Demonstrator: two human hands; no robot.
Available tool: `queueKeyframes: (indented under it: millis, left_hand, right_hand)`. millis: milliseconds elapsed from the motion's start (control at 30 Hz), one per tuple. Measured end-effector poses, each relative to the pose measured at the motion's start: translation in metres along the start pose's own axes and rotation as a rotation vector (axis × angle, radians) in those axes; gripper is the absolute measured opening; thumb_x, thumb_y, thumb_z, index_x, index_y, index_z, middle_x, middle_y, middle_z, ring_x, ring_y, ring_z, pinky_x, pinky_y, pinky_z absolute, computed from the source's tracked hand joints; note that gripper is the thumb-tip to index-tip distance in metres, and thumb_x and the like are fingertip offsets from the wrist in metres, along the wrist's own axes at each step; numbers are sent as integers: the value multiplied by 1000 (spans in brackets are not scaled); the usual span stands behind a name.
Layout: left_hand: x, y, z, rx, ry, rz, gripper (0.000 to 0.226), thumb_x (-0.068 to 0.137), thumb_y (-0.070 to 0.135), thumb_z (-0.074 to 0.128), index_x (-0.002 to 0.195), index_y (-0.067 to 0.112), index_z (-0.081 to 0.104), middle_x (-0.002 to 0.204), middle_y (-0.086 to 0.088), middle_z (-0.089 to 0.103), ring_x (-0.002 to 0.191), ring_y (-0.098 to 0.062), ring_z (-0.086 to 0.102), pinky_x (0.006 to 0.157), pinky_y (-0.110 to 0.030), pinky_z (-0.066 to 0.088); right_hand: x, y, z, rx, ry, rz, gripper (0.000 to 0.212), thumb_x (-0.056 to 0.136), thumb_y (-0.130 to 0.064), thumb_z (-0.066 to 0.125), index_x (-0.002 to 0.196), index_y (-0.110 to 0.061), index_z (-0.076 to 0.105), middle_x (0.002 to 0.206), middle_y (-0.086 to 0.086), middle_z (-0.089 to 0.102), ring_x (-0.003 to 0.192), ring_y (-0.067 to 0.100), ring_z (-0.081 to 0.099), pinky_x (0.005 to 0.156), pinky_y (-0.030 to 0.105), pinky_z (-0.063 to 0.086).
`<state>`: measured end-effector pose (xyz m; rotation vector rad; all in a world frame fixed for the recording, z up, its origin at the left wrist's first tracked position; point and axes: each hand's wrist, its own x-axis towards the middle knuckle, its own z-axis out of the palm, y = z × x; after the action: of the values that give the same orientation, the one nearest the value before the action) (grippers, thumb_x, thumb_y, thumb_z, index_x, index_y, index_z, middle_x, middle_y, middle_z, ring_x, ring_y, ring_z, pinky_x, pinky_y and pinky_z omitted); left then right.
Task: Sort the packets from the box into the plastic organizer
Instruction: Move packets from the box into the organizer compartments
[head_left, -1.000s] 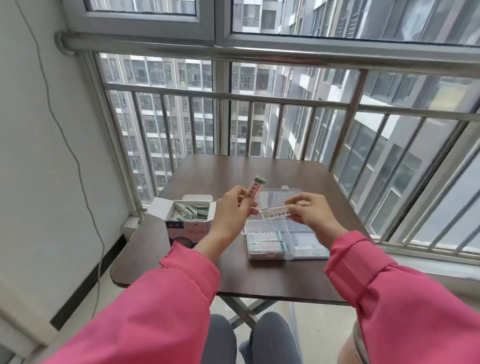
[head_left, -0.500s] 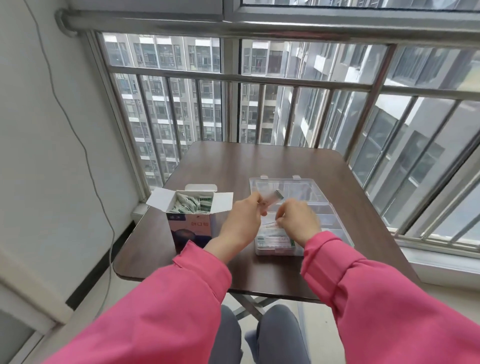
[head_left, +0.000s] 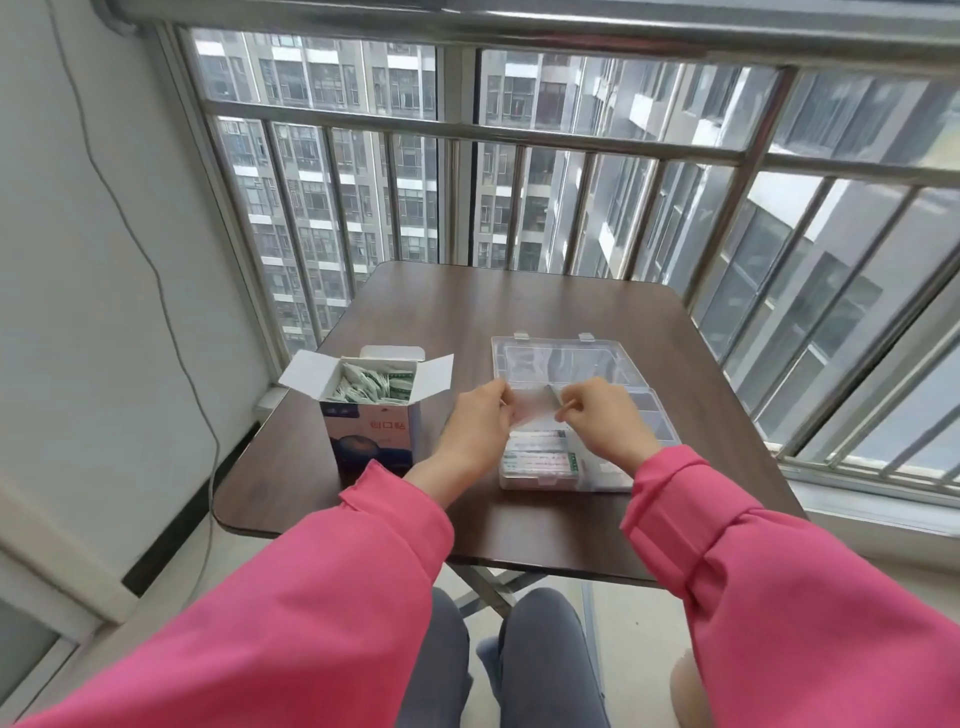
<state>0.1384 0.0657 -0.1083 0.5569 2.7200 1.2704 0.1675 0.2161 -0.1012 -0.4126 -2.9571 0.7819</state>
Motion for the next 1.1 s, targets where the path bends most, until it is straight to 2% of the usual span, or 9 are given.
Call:
queueKeyframes:
  millis: [133,233,300,367,500,600,700,867,1100]
  left_hand:
    - [4,4,0,16,-2,-9,18,94,7,49,103,6,64,103,-15,68,94,-30,62,85,-34,48]
    - [8,10,3,9,-29,15,19,93,8,53,107,8,66,106,-13,68,97,-26,63,85,-30,48]
    - [11,10,5,40,-20,36,22,91,6,56,109,11,68,110,-10,67,101,-24,62,89,-30,47]
    - [14,9,7,95,-10,50,23,90,6,57,107,14,69,110,-8,66,103,-23,61,90,-31,48]
    - [17,10,9,402,-35,101,21,90,13,56,102,23,71,109,-2,68,108,-23,58,89,-33,42]
    - [18,14,10,642,-45,160,24,90,14,54,105,25,70,110,-3,67,110,-25,53,88,-35,31]
    - [19,16,11,795,-32,177,27,91,14,50,109,23,68,112,-3,65,111,-25,48,88,-36,30]
    - [19,16,11,826,-21,152,28,91,11,51,112,22,65,119,-4,57,114,-25,47,90,-37,31]
    - [14,15,8,794,-79,108,33,91,8,45,117,21,62,121,-7,48,118,-26,43,92,-39,32]
  right_hand:
    - [-6,0,-19,366,-97,-17,31,83,2,58,110,-12,64,95,10,68,79,14,60,63,22,44]
    - [-8,-3,-22,522,-83,-31,14,84,-1,63,93,-12,65,81,12,66,64,11,58,52,13,42]
    - [-5,-1,-17,425,21,-43,13,82,1,63,79,-12,65,72,14,66,57,11,56,51,13,41]
    - [0,3,-10,292,70,-34,16,79,-1,65,71,-15,65,65,7,65,57,11,57,60,23,45]
    - [4,7,0,64,60,-15,24,74,-11,69,57,-25,60,69,-3,65,77,18,66,76,36,53]
    - [1,4,1,-42,20,-52,14,77,-13,70,69,-24,68,73,-4,62,82,19,65,78,34,52]
    - [1,3,0,-98,-2,-56,9,78,-13,69,78,-21,72,81,-2,66,86,20,64,76,32,51]
    - [2,0,3,-194,2,-53,10,82,-18,66,87,-24,73,97,1,70,96,21,63,75,30,45]
    - [0,-4,1,-215,-22,-44,18,88,-20,57,93,-16,73,98,9,69,95,28,62,70,30,42]
